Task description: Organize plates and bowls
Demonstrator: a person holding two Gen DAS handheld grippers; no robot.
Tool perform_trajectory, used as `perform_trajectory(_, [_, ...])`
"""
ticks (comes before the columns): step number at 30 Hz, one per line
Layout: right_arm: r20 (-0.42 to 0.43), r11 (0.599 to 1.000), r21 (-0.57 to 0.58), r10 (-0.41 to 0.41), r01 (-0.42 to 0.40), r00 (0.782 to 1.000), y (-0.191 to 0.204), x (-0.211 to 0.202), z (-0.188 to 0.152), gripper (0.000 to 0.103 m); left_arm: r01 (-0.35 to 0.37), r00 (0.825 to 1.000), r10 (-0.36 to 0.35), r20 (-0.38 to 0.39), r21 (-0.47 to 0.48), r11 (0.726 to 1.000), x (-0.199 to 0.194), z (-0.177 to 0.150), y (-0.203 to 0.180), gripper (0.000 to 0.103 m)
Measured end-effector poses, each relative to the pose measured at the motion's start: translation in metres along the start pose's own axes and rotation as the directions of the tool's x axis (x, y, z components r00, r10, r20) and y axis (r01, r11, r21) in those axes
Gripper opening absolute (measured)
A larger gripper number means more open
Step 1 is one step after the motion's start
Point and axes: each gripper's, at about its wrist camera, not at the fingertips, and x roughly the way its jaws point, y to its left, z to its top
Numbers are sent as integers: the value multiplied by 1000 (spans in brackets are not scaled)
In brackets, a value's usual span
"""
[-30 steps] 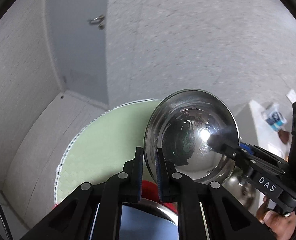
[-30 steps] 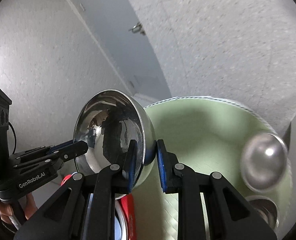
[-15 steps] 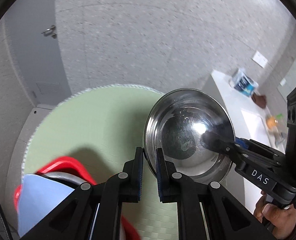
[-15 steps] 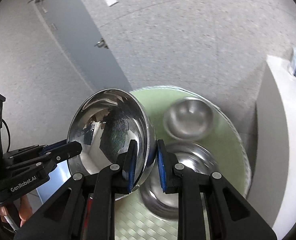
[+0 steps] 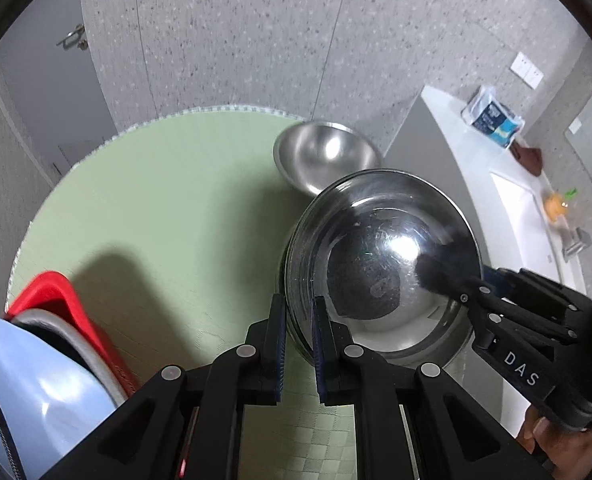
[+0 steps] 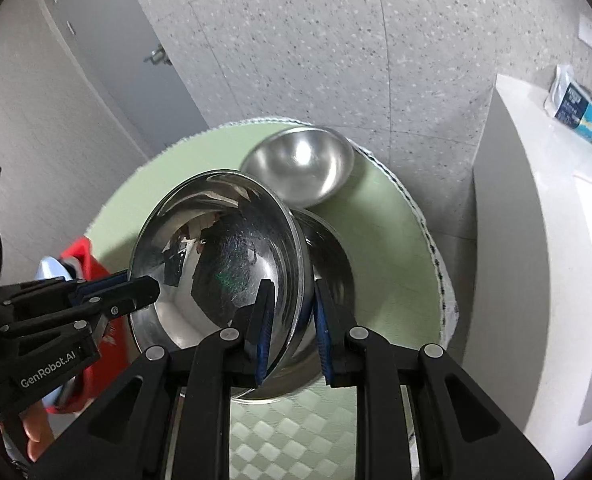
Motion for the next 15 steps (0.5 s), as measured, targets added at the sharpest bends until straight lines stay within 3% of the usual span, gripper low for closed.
perform_trajectory(4, [3, 997, -52, -65, 65, 998, 3, 6, -2, 20, -11, 1000, 11, -18, 0, 1000, 18, 5, -5, 8])
perform_trajectory(9, [-5, 993, -80, -90, 89, 996, 2, 12, -8, 20, -24, 1000, 24, -16, 11, 1000, 32, 10, -12, 9])
perform_trajectory(15, [-12, 994, -82, -76, 75, 997, 0, 16, -9, 22, -40, 999, 40, 3, 32, 999, 40, 12, -18, 21])
